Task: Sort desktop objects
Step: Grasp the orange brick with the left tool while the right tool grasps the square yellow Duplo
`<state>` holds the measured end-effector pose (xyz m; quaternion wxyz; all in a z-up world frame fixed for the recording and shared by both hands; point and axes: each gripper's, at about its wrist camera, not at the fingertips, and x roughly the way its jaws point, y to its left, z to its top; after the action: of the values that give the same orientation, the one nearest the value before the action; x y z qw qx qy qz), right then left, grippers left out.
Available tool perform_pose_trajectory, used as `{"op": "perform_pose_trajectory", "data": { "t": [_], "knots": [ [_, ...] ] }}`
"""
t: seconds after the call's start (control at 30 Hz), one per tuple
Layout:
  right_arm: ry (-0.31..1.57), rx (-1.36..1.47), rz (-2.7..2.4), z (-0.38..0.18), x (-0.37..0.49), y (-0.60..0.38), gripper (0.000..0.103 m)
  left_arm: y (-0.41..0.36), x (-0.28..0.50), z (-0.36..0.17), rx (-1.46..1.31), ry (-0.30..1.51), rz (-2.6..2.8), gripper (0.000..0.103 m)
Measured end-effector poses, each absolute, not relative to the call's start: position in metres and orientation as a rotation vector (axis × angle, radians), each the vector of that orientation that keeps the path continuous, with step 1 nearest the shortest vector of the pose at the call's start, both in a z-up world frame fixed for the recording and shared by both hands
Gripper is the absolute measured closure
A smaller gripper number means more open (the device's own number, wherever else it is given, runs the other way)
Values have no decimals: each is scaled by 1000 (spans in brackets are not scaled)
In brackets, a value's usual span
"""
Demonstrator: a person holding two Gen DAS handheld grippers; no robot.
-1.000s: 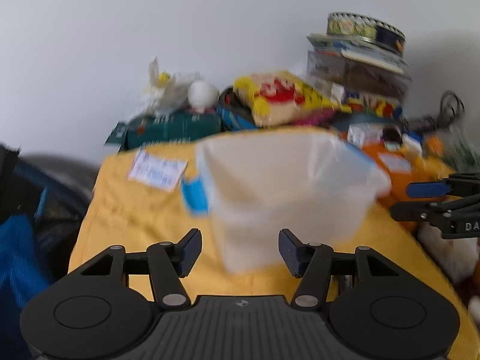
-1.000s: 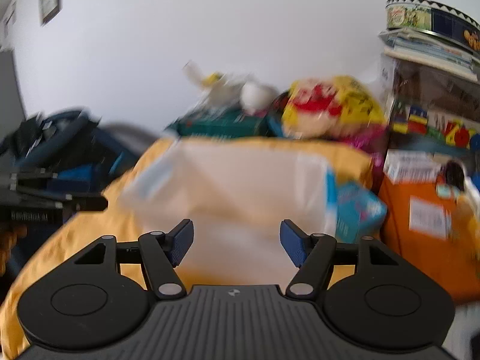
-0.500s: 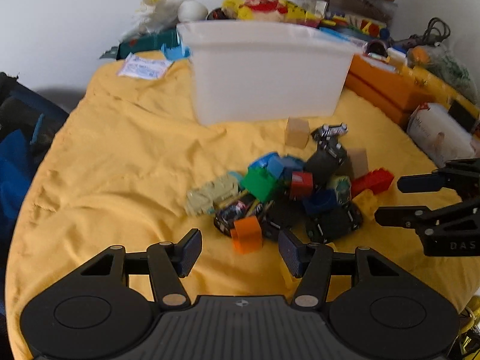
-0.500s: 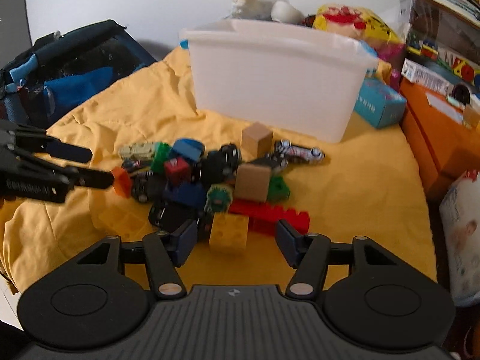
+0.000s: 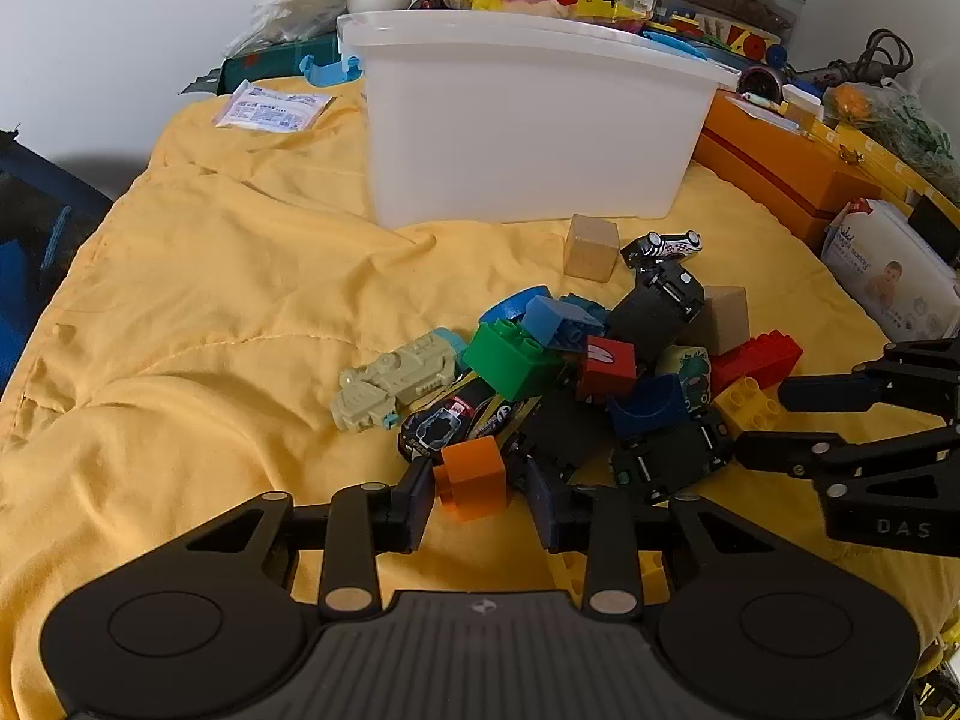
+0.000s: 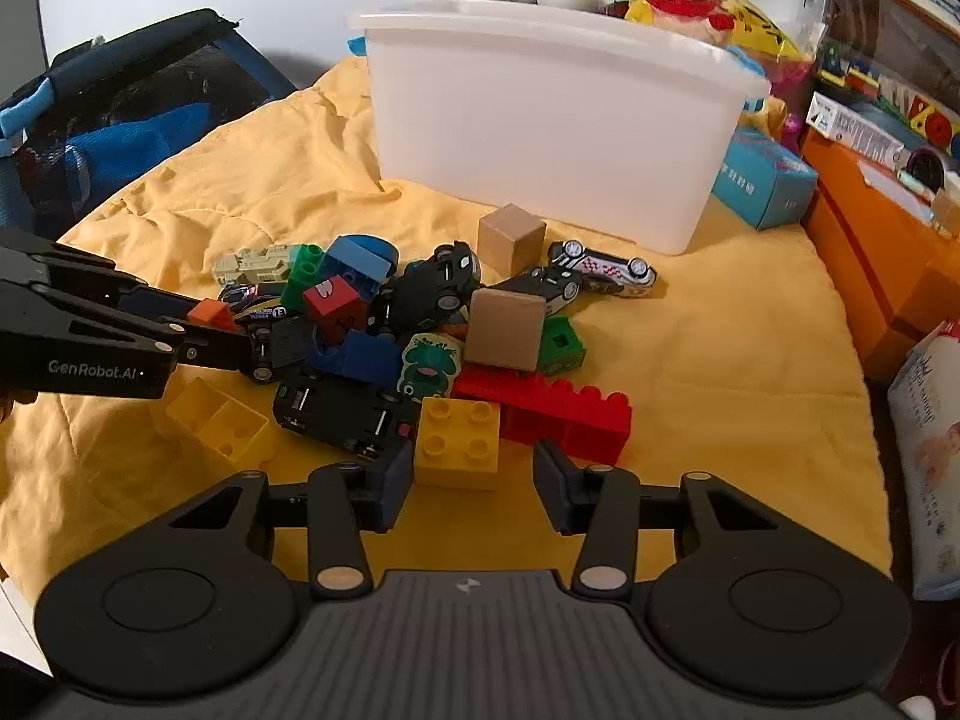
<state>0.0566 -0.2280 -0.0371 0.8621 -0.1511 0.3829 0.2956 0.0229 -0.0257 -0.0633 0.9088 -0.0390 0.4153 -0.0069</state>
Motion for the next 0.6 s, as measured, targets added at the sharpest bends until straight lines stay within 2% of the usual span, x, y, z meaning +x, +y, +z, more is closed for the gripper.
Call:
{"op": "perform_pose_trajectory", "data": {
  "t": [0.13,0.17,0.2,0.23,0.6],
  "knots": [
    [804,-322,615,-41,59,-224,55,-26,22,-65,-88,851,-2,65],
    [806,-324,617,-43,60,-223,62,-27,23,-65,-84,849,-3,65],
    [813,-322,624,-44,61,-223,67,-27,22,-65,-80,847,-7,72],
    [822,-317,634,-44,63,-222,68,-27,22,-65,-75,847,-8,75],
    [787,-253,653,-28,59,-237,68,-22,18,-41,-89,781,-8,75]
  ]
}}
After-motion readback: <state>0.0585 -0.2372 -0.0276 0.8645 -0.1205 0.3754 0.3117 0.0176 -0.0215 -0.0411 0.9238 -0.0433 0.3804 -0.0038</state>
